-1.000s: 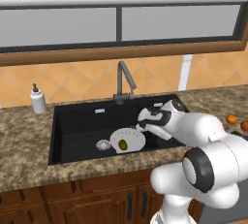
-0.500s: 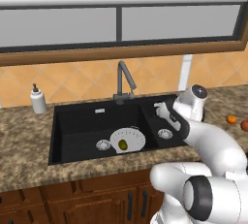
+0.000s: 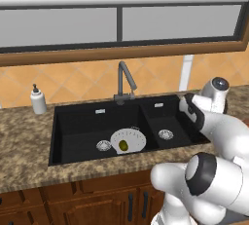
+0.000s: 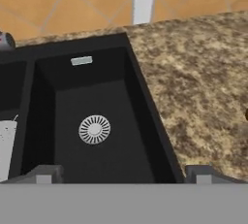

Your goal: Put the colander in the sink, put the tangerine, orange, kiwi in the colander, and turn on the sink faucet and pour water over the colander.

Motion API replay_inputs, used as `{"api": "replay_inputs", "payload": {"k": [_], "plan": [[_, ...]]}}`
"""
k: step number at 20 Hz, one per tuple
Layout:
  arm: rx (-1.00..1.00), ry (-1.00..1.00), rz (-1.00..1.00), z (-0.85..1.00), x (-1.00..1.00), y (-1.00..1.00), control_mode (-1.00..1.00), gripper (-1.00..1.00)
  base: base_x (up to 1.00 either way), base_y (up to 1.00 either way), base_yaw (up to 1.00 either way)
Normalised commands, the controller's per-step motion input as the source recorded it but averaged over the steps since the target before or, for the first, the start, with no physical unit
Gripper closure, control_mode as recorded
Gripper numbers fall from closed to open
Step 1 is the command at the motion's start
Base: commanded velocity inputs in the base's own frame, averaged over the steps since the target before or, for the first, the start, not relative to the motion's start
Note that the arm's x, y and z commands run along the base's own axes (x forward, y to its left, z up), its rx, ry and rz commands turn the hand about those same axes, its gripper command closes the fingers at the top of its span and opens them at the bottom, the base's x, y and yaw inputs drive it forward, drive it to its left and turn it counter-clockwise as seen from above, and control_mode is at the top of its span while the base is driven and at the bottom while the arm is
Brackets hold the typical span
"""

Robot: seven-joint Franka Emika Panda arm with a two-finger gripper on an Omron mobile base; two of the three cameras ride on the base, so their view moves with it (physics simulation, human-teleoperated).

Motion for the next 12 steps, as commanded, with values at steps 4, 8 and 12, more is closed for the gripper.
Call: {"api": "replay_inputs", "payload": {"k": [4, 8, 12], "plan": [[0.00, 0.00, -0.13, 0.00, -0.37, -1.00, -1.00, -1.00, 0.00, 0.00, 0.00], [0.00, 0.00, -0.11, 0.00, -0.42, -1.00, -1.00, -1.00, 0.00, 0.00, 0.00], [0.00, 0.00, -0.11, 0.00, -0.47, -1.00, -1.00, -1.00, 0.00, 0.00, 0.00]]}}
